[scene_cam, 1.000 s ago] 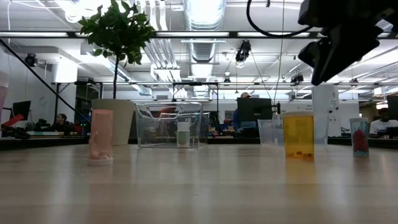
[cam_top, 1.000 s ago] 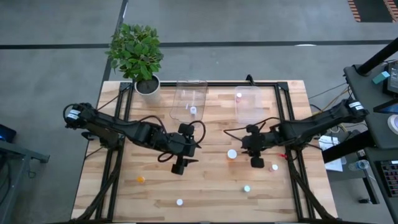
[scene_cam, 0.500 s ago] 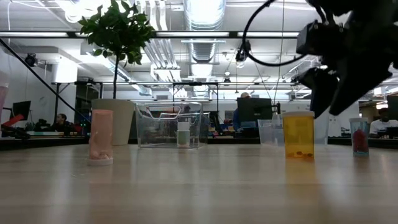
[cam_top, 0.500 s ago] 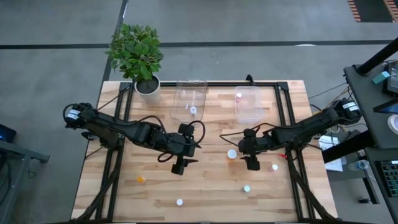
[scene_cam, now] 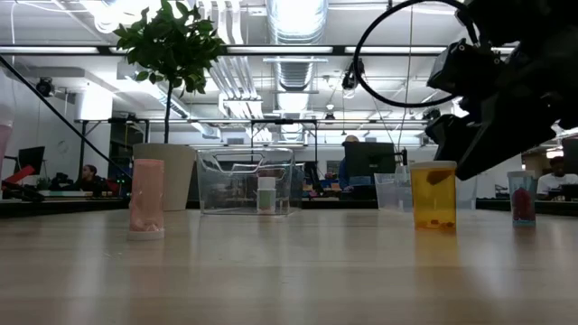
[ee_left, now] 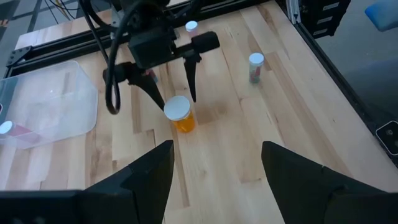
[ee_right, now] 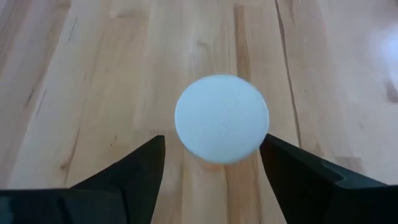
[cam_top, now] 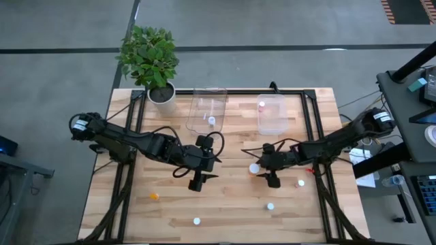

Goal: Pick and place medicine bottles into bin by pill shape (circle, oval)
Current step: Put the orange capsule pill bottle into the left transparent bin

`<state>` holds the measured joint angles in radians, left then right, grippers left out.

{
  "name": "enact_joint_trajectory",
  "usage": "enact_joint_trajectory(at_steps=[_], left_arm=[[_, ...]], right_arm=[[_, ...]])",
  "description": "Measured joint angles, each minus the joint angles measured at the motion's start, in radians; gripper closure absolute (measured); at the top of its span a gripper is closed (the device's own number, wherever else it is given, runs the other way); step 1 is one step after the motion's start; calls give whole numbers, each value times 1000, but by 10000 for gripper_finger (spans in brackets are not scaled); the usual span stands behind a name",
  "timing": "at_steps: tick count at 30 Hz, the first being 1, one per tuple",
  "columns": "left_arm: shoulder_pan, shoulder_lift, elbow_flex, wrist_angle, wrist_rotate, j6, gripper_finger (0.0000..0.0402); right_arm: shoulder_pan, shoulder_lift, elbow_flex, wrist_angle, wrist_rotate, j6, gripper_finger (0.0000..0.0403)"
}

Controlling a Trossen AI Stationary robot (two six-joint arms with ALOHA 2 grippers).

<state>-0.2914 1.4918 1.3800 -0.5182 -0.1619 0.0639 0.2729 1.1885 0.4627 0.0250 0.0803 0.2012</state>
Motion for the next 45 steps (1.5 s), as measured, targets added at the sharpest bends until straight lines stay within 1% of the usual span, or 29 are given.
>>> enact_joint_trajectory(at_steps=[6,10,12,16,20,22,27,31,35,40,45], left_arm=[[0,0,0,14,0,7,175],[0,0,0,14,0,6,175],[0,0,0,14,0,6,175],[1,0,0,15,0,6,175],[1,0,0,20,0,5,175],[1,0,0,21,0,5,175],[2,0,0,23,-4,4,175],[4,0,0,31,-16,2,175],[11,4,-28,81,-30,1,175],[33,5,-107,193,-29,0,175],[66,7,-209,369,-29,-5,175]], right_arm=[[0,82,-2,81,3,-11,158],[0,133,-4,124,29,-16,166],[0,146,-2,124,49,-17,175],[0,162,0,141,54,-18,204],[0,157,1,150,54,-18,236],[0,147,1,151,54,-18,245],[-1,106,2,140,54,-18,248],[-12,68,38,102,63,-18,247],[-22,56,108,4,81,-37,247],[-25,67,183,-37,80,-76,247],[-25,78,248,-83,82,-107,247]])
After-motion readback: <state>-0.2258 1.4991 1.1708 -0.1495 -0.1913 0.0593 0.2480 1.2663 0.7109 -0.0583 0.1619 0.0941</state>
